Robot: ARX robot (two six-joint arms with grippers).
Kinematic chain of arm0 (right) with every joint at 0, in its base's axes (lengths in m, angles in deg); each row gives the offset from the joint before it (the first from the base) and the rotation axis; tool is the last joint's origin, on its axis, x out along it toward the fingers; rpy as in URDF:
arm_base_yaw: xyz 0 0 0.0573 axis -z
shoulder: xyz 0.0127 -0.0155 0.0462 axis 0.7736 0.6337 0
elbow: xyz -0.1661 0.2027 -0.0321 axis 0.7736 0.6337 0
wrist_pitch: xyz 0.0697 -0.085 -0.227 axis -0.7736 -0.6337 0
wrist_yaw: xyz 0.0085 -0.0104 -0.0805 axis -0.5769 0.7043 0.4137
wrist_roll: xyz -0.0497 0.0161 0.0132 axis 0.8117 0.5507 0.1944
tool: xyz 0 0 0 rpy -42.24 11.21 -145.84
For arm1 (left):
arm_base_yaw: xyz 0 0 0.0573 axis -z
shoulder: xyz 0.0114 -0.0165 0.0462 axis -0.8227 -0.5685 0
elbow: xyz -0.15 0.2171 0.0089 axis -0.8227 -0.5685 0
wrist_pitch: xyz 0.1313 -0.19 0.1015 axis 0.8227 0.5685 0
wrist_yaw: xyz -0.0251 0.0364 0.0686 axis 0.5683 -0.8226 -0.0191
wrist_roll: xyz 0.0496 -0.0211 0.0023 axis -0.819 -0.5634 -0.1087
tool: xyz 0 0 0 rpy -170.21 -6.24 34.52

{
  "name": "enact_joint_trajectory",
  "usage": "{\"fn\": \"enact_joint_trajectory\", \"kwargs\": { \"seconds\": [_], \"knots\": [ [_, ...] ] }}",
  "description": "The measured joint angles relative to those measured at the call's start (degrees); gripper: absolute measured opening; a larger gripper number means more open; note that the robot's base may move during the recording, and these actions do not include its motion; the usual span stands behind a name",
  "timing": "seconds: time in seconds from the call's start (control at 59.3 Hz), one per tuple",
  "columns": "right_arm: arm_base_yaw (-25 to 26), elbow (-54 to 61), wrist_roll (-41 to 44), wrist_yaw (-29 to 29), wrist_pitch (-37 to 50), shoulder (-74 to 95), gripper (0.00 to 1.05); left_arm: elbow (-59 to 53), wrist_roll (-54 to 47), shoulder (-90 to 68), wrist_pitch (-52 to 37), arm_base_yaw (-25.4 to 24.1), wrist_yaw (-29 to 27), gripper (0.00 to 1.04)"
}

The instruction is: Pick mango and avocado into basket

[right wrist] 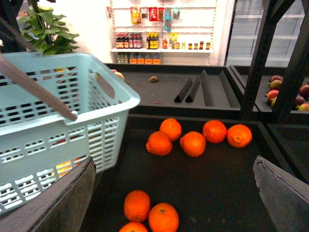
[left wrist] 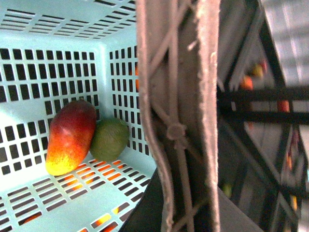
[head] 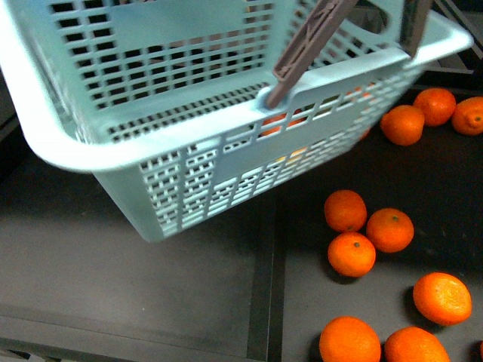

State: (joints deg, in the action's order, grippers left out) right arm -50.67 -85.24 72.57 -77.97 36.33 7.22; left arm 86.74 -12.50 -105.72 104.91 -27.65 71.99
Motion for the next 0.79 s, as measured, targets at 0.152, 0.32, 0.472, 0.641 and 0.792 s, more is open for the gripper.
{"fn": "enact_joint_trajectory", "kwargs": {
  "seconds": [0.152, 0.32, 0.472, 0.641, 0.792],
  "knots": [
    [0.0, 0.0, 0.0, 0.2, 0.0, 0.0, 0.97, -7.2, 19.6, 2.4, -2.5, 0.2, -20.4, 0.06],
    [0.0, 0.0, 0.0, 0.3, 0.0, 0.0, 0.97, -14.8, 26.2, 4.7, -6.7, -2.7, -19.0, 0.06],
    [0.0, 0.0, 0.0, 0.2, 0.0, 0.0, 0.97, -17.2, 27.5, 3.2, -11.8, -6.1, -14.0, 0.06],
    [0.0, 0.0, 0.0, 0.3, 0.0, 0.0, 0.97, -15.0, 26.0, -3.5, -14.0, -10.3, -7.3, 0.06],
    [0.0, 0.0, 0.0, 0.2, 0.0, 0.0, 0.97, -10.7, 23.7, -10.8, -14.3, -14.3, -4.4, 0.06]
  ]
}}
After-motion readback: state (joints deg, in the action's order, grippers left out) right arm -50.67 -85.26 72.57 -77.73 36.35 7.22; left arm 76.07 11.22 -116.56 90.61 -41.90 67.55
